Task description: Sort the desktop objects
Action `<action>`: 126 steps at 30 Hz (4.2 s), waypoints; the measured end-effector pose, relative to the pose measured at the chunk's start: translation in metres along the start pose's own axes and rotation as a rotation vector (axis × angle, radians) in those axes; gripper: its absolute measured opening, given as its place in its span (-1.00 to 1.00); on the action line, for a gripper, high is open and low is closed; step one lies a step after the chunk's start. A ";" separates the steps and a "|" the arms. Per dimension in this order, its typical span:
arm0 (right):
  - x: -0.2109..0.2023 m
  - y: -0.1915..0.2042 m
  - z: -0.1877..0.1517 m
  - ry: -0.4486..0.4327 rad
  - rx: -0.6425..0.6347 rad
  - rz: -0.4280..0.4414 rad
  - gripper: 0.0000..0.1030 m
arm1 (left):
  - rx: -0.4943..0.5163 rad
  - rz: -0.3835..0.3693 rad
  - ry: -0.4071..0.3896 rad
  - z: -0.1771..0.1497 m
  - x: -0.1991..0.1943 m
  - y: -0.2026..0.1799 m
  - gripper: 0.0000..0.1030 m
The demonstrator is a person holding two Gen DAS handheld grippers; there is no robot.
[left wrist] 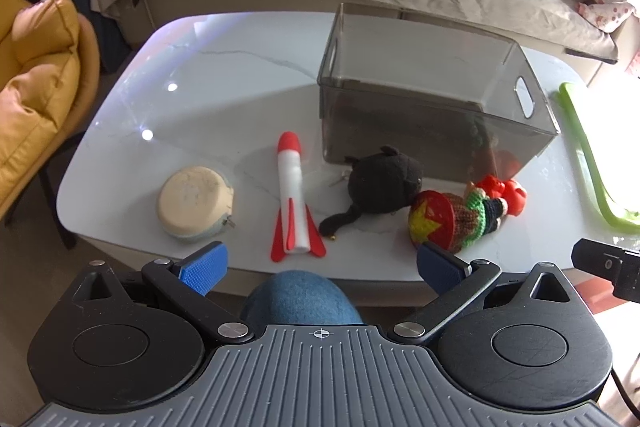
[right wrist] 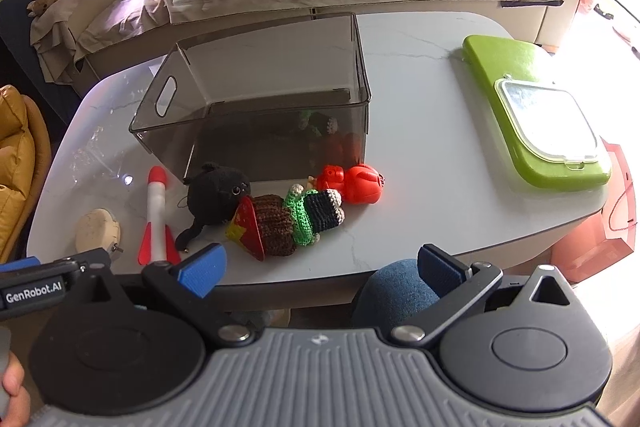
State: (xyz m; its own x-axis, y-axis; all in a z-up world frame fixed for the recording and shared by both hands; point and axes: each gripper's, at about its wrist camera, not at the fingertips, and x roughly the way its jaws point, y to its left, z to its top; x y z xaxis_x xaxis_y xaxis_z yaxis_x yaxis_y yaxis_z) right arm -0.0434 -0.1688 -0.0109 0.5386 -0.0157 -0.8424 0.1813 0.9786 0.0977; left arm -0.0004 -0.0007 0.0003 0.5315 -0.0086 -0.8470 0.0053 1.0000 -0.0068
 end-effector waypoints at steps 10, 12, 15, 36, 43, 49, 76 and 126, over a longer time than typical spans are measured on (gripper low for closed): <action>-0.046 -0.024 0.019 -0.059 0.012 0.032 1.00 | 0.044 -0.032 -0.034 0.020 -0.025 -0.025 1.00; -0.054 -0.025 0.023 -0.065 0.003 0.039 1.00 | 0.034 -0.051 -0.045 0.023 -0.033 -0.024 1.00; -0.061 -0.024 0.027 -0.066 -0.020 0.049 1.00 | 0.023 -0.082 -0.026 0.025 -0.036 -0.033 1.00; -0.069 -0.034 0.034 -0.061 -0.001 0.053 1.00 | 0.039 -0.034 -0.021 0.026 -0.035 -0.027 1.00; -0.069 -0.030 0.033 -0.061 -0.018 0.052 1.00 | 0.040 -0.030 -0.018 0.023 -0.032 -0.024 1.00; -0.070 -0.029 0.034 -0.060 -0.022 0.052 1.00 | 0.050 -0.038 -0.010 0.022 -0.030 -0.026 1.00; -0.058 -0.027 0.031 -0.034 -0.028 0.045 1.00 | 0.054 -0.043 0.019 0.020 -0.020 -0.024 1.00; 0.078 -0.013 0.027 0.021 0.071 0.243 0.98 | 0.018 -0.030 0.264 0.032 0.204 0.057 1.00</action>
State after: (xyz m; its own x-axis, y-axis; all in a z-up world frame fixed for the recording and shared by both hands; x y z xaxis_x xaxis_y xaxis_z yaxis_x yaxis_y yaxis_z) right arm 0.0180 -0.1884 -0.0635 0.5562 0.2234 -0.8004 0.1064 0.9361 0.3352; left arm 0.1360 0.0545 -0.1561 0.2918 -0.0351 -0.9558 0.0344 0.9991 -0.0262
